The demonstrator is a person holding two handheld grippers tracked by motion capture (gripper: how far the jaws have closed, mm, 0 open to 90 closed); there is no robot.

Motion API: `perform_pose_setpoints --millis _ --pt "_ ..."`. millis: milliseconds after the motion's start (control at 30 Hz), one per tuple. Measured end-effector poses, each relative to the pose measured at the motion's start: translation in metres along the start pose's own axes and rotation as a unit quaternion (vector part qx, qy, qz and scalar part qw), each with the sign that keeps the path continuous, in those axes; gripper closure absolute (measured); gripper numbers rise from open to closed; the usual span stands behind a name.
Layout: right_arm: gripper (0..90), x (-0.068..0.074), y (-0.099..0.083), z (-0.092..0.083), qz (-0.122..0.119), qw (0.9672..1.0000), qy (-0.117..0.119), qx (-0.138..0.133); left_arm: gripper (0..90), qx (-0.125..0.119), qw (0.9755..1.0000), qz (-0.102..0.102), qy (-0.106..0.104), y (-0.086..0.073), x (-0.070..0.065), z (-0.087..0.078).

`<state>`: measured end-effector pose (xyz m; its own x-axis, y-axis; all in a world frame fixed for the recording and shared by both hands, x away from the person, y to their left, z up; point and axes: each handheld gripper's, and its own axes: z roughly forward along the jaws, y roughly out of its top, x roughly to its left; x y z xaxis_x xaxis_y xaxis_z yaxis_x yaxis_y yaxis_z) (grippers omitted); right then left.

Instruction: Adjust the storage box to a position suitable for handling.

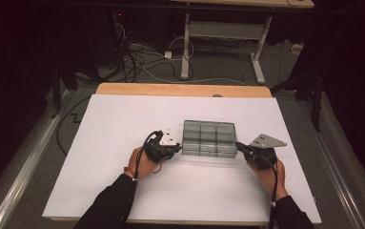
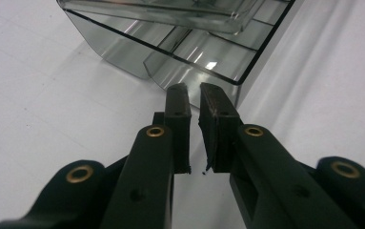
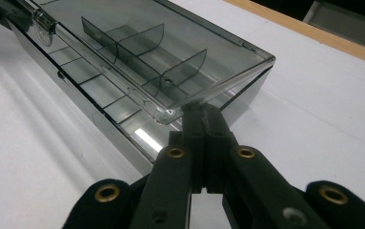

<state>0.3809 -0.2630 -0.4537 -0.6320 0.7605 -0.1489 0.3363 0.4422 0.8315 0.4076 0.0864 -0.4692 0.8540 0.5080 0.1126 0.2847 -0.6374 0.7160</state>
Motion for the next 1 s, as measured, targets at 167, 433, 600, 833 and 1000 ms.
perform_pose_setpoints --millis 167,433,600,833,1000 --pt "90.0 -0.004 0.000 0.009 0.019 0.9997 -0.005 0.014 79.1 0.005 1.0000 -0.005 0.004 -0.001 0.003 0.005" --pt "90.0 -0.005 0.001 0.014 0.022 0.9996 -0.002 0.017 79.2 0.013 0.9998 -0.014 0.010 -0.004 0.005 0.001" --pt "90.0 0.002 0.005 0.018 0.010 0.9997 0.007 0.019 79.5 0.013 0.9996 -0.020 0.016 -0.009 0.008 -0.006" --pt "90.0 0.008 0.011 0.025 0.003 0.9996 0.019 0.019 79.8 0.012 0.9995 -0.022 0.022 -0.020 0.009 -0.015" --pt "90.0 0.013 0.015 0.030 -0.005 0.9994 0.028 0.018 79.8 0.009 0.9992 -0.028 0.027 -0.027 0.009 -0.021"
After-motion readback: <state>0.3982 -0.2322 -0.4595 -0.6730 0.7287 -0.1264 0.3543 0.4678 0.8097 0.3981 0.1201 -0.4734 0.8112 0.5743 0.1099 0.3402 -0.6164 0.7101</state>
